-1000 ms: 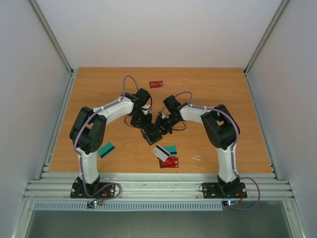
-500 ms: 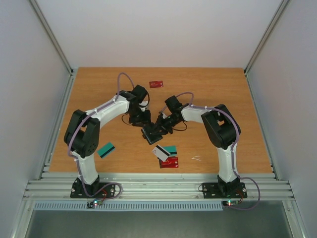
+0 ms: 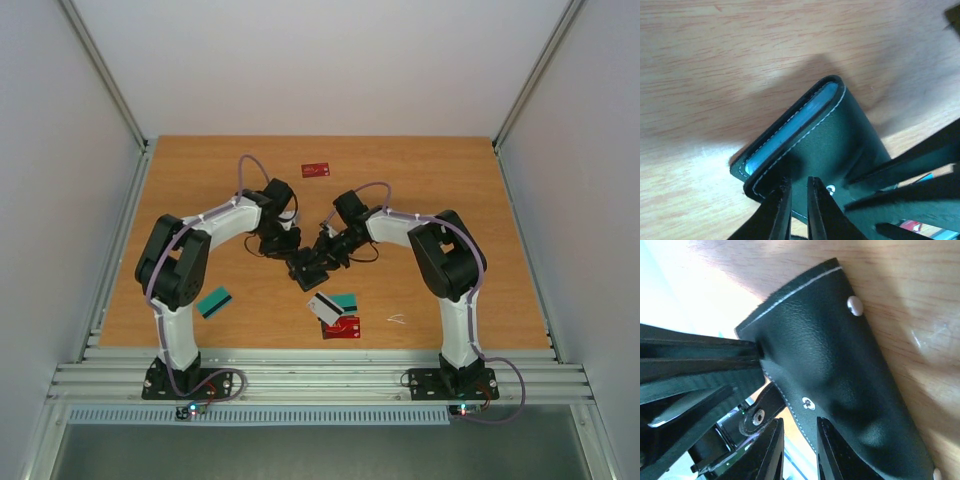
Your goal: Put the credit cards into the card holder
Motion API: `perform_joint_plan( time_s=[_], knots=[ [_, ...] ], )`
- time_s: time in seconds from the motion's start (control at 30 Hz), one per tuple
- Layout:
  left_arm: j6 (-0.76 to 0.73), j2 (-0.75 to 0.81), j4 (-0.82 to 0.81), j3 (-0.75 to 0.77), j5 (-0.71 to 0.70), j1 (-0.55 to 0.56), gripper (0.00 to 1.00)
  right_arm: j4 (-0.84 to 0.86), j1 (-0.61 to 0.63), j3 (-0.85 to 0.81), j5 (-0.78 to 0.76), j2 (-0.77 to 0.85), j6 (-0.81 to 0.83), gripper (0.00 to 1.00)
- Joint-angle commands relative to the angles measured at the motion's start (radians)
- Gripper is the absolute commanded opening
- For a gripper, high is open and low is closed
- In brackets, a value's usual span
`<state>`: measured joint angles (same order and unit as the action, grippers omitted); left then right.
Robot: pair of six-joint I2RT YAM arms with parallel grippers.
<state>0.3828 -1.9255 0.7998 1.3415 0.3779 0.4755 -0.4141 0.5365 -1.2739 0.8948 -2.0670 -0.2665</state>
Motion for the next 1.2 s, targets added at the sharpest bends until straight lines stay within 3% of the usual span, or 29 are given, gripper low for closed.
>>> perform_joint_plan(
  time_s=[0.0,0.37,0.77,1.17],
  knots=[
    [-0.017,-0.021,-0.051,-0.034,-0.003,0.002,0.09,-0.068,-0.01,-0.053,-0.002,0.057,0.073,0.21],
    [0.0,-0.02,-0.091,-0.073,-0.004,0.002,0.0,-0.141,0.011,-0.082,-0.002,0.104,0.132,0.24],
    [0.006,-0.016,-0.1,-0.085,-0.004,0.002,0.0,-0.201,0.079,-0.134,-0.062,0.069,0.172,0.27],
    [0.046,-0.009,-0.169,-0.128,0.059,-0.012,0.0,-0.155,0.132,-0.12,-0.155,0.05,0.17,0.26]
  ],
)
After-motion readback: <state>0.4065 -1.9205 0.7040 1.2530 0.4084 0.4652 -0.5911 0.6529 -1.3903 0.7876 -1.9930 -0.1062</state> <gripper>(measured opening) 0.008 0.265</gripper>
